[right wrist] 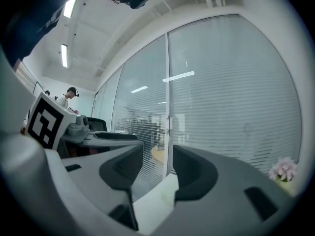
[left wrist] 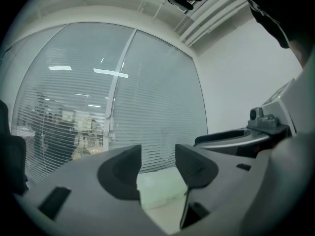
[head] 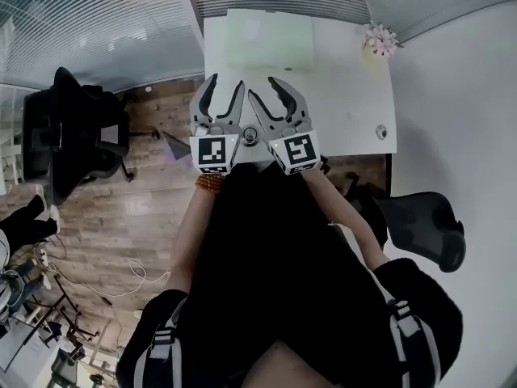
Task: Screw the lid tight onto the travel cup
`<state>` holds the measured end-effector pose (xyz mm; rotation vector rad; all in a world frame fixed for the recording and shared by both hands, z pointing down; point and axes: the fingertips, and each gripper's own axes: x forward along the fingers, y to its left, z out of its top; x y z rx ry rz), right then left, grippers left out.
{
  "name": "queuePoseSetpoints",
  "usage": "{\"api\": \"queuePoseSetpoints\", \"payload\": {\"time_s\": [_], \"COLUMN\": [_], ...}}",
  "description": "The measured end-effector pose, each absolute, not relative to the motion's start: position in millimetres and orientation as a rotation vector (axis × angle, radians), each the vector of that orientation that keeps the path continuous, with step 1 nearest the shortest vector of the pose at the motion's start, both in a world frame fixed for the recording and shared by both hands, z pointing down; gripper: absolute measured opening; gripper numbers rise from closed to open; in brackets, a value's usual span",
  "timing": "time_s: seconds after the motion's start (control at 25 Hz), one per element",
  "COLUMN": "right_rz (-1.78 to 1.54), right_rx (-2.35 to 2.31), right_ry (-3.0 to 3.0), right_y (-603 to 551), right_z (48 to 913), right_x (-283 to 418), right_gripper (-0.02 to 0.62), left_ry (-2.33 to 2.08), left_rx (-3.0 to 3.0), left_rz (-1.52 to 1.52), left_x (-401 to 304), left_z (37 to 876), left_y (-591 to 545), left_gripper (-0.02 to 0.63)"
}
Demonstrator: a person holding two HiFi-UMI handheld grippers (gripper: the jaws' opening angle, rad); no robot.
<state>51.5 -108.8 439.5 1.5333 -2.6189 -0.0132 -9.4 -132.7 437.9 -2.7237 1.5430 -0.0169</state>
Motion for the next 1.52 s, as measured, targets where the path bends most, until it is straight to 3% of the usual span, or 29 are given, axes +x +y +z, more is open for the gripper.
{"api": "queuePoseSetpoints", "payload": {"time_s": [0.12, 0.24, 0.32, 0.4, 0.68, 1.52], "right_rz": [-0.034, -0.066, -0.074, -0.080, -0.096, -0.083], "right_rx": [1.551, 1.562, 1.581, 1.600, 1.627, 1.579], "right_ry": [-2.610, -2.598, -2.581, -2.565, -2.538, -2.491], "right_y": [-107, -109, -110, -110, -109, -102], "right_z": [440, 438, 436, 435, 435, 453], "right_x": [52, 57, 65, 73, 94, 110], "right_gripper": [0.157, 0.120, 0.099, 0.045, 0.012, 0.000], "left_ry": [1.535, 1.538, 1.543, 1.554, 1.548, 1.507], "left_rx": [-2.702, -2.658, -2.648, -2.650, -2.652, -2.677], "left_rz": [-0.049, -0.027, -0.015, -0.007, -0.001, -0.075], "left_x": [-8, -14, -18, -21, -23, -16], "left_z": [440, 435, 434, 435, 437, 449], "left_y": [-128, -124, -122, -121, -117, -112], "left_gripper": [0.193, 0.088, 0.065, 0.055, 0.037, 0.031]}}
